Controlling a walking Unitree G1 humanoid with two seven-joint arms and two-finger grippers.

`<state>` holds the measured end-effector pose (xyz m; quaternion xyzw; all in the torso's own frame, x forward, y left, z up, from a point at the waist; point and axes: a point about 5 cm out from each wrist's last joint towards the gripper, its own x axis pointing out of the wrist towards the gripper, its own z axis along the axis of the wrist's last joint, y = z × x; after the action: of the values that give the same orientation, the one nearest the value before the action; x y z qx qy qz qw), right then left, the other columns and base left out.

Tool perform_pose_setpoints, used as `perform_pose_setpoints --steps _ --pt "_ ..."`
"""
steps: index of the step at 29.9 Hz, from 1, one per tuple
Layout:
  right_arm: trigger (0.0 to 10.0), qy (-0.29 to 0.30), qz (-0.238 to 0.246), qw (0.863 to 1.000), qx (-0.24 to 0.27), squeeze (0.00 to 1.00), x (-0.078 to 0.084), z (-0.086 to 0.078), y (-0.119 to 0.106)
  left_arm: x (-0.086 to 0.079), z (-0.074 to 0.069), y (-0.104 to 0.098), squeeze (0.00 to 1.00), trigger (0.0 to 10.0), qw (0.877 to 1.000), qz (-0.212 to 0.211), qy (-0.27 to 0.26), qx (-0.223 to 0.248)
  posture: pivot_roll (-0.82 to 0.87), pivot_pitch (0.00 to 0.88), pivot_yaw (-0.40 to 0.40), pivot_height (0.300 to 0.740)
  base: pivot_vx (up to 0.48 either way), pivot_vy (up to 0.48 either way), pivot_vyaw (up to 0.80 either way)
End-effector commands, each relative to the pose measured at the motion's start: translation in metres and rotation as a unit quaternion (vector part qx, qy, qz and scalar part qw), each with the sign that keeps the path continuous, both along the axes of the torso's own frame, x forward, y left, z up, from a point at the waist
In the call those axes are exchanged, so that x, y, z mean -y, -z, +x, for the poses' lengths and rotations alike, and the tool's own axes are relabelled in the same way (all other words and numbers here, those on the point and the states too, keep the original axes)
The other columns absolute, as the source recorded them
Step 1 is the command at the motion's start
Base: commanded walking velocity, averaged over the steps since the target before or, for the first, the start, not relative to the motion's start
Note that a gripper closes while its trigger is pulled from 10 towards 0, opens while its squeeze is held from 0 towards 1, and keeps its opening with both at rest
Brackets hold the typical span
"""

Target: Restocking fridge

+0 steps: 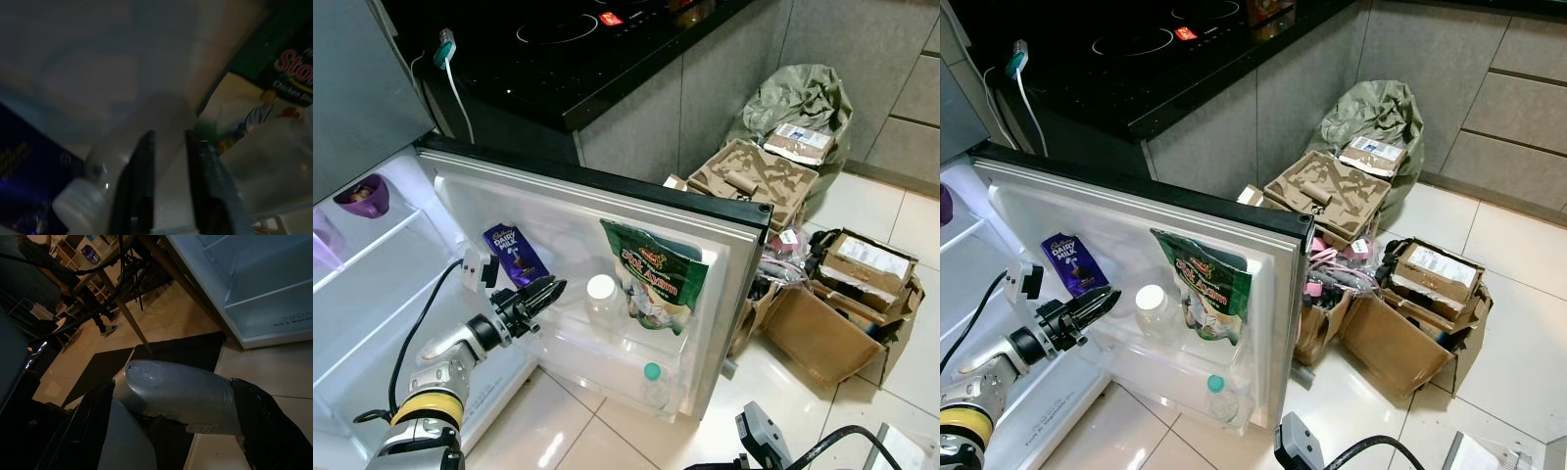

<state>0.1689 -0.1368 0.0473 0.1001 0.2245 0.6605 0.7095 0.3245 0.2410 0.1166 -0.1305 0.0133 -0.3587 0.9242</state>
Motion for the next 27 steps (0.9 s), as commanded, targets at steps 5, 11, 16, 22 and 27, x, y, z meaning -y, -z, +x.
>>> perform_pose_setpoints --steps 5,11,16,22,27 --pt "10.0 -0.002 -0.001 1.000 -0.011 0.00 -0.003 -0.002 0.003 -0.001 0.008 -0.036 0.00 0.0 0.997 0.029 0.021 0.067 -0.16 0.168 0.092 0.740 0.000 0.000 0.00" --pt "10.0 0.000 0.000 1.000 -0.009 0.00 -0.004 0.000 0.002 0.007 0.014 -0.070 0.00 0.0 0.988 0.063 0.060 0.125 -0.16 0.166 0.096 0.740 0.000 0.000 0.00" --pt "10.0 0.000 0.000 1.000 -0.007 0.00 -0.005 0.002 0.003 0.015 0.013 -0.094 0.00 3.8 0.973 0.126 0.110 0.162 -0.15 0.164 0.098 0.740 0.000 0.000 0.00" --pt "10.0 -0.003 0.000 1.000 -0.005 0.00 -0.006 0.003 0.002 0.011 0.012 -0.106 0.00 10.0 0.970 0.137 0.096 0.178 -0.15 0.166 0.095 0.740 0.000 0.000 0.00" --pt "10.0 -0.010 0.000 1.000 0.001 0.00 -0.006 0.005 -0.002 -0.004 0.003 -0.094 0.12 10.0 0.966 0.192 0.092 0.143 -0.15 0.171 0.092 0.740 0.000 0.000 0.00"
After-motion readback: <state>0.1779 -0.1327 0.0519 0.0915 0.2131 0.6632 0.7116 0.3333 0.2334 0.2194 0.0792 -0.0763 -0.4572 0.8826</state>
